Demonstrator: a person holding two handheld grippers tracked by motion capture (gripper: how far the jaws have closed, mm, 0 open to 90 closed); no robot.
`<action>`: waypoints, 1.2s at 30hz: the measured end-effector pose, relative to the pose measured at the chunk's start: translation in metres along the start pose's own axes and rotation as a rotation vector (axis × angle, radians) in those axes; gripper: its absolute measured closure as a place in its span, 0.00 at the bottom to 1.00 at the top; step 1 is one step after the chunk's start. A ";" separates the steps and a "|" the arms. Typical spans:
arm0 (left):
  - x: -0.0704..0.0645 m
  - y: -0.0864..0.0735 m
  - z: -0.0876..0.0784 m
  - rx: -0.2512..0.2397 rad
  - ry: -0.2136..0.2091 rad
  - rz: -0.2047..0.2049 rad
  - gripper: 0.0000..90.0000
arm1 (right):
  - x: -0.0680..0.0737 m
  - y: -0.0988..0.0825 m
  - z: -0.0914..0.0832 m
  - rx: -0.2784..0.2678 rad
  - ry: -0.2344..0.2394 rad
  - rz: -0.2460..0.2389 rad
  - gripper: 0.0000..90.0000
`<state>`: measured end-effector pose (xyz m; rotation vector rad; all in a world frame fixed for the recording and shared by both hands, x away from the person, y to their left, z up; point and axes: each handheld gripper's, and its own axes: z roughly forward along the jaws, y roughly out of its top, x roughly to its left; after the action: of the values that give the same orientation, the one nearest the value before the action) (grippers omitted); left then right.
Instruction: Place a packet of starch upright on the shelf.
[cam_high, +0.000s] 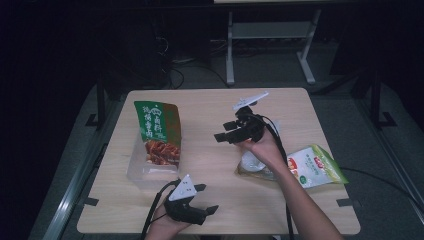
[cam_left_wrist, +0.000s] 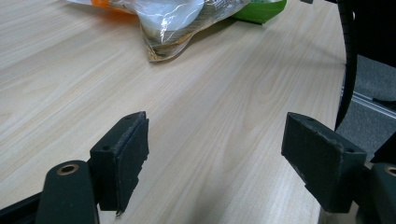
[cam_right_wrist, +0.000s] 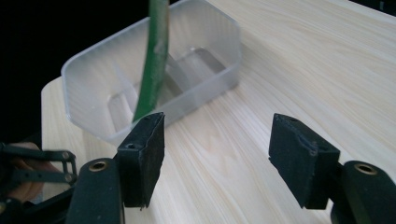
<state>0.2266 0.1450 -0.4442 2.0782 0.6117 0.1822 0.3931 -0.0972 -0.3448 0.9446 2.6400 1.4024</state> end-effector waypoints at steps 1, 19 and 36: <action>0.000 0.000 0.000 0.000 0.000 0.000 0.25 | -0.002 -0.002 -0.002 -0.001 -0.003 0.001 0.38; 0.000 0.000 0.001 -0.005 -0.003 -0.002 0.25 | -0.031 -0.046 -0.043 0.011 -0.088 0.121 0.34; 0.000 0.000 -0.001 -0.012 0.002 -0.014 0.25 | -0.054 -0.079 -0.068 0.043 -0.179 0.209 0.34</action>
<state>0.2260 0.1458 -0.4435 2.0616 0.6248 0.1799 0.3787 -0.2086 -0.3783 1.3166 2.5105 1.2324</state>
